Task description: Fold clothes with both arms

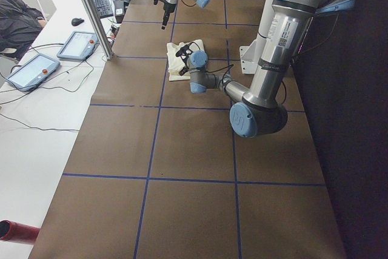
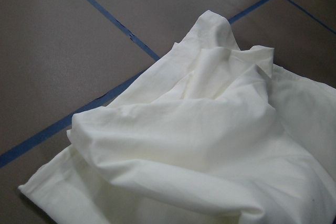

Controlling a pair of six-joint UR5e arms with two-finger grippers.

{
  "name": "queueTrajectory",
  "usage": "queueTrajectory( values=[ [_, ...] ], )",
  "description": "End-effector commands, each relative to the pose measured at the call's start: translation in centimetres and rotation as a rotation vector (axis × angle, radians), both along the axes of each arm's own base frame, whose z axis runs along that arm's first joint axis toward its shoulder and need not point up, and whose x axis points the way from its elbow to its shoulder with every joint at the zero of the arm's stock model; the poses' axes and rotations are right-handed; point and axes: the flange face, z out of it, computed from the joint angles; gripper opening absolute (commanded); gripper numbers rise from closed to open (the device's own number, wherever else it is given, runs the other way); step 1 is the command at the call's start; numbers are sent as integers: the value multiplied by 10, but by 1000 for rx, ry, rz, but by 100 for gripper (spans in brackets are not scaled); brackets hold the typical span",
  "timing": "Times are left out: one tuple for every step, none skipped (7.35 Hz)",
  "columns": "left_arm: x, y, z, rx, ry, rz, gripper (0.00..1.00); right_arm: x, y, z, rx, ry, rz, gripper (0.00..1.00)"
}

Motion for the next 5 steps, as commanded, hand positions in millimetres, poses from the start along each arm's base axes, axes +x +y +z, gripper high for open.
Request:
queueTrajectory(
  values=[
    [0, 8, -3, -48, 54, 54, 91, 4, 3, 6, -1, 3, 1, 100],
    [9, 20, 0, -53, 75, 77, 91, 4, 4, 10, -5, 7, 1, 100],
    [16, 27, 2, -54, 72, 92, 91, 4, 4, 9, -4, 6, 1, 100],
    [23, 35, 1, -53, 74, 109, 91, 4, 4, 8, -4, 4, 2, 100],
    [29, 42, -2, -51, 77, 121, 92, 4, 4, 9, -6, 5, 2, 100]
  ],
)
